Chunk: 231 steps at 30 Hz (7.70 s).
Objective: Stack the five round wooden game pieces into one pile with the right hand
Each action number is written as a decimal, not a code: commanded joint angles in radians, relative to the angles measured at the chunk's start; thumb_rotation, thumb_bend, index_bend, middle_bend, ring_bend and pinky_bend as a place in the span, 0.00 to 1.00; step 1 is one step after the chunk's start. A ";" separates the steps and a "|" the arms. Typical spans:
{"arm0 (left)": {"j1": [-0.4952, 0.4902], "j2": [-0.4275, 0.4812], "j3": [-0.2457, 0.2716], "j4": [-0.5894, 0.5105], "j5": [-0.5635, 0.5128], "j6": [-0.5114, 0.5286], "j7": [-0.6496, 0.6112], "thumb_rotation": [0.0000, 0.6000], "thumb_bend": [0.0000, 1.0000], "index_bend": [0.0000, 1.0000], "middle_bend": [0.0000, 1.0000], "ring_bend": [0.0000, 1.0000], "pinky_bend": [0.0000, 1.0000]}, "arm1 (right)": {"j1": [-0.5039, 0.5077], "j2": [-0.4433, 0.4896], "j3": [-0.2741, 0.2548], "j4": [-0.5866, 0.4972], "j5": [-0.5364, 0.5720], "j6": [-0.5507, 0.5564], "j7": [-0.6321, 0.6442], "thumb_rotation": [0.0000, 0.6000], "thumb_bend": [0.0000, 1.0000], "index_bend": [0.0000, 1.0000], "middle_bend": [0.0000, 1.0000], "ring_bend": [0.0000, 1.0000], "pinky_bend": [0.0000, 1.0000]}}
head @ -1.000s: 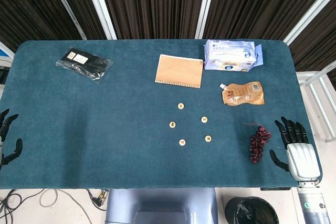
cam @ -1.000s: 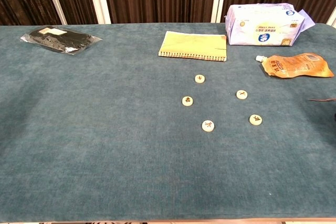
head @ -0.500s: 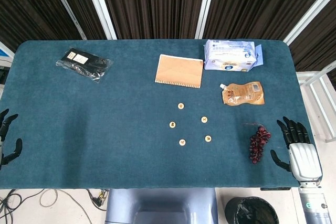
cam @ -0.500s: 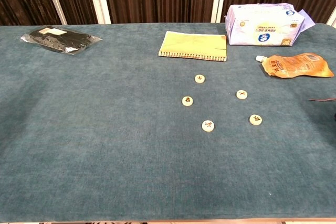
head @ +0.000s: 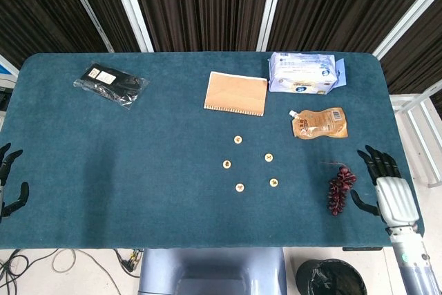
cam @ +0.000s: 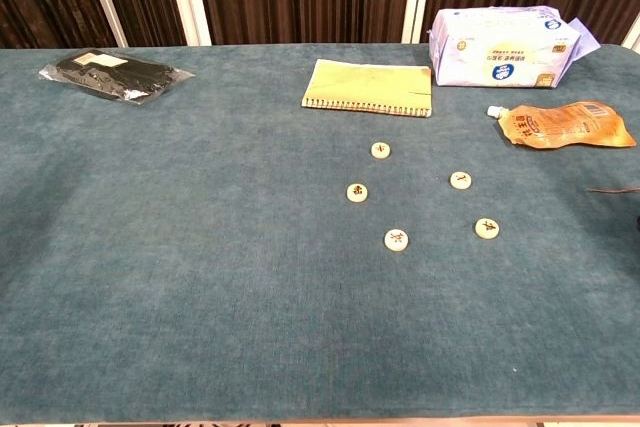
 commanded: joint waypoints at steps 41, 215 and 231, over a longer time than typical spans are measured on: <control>-0.003 0.016 -0.011 -0.016 -0.044 -0.037 -0.051 1.00 0.48 0.14 0.00 0.00 0.00 | 0.831 -0.653 0.196 0.567 0.933 -0.500 -0.567 1.00 0.42 0.38 0.00 0.00 0.00; -0.006 0.015 -0.019 -0.020 -0.060 -0.039 -0.041 1.00 0.48 0.14 0.00 0.00 0.00 | 0.636 -0.522 0.099 0.419 0.772 -0.488 -0.496 1.00 0.42 0.54 0.00 0.00 0.00; -0.006 0.016 -0.020 -0.020 -0.061 -0.040 -0.043 1.00 0.48 0.14 0.00 0.00 0.00 | 0.638 -0.515 0.096 0.405 0.766 -0.485 -0.500 1.00 0.42 0.51 0.00 0.00 0.00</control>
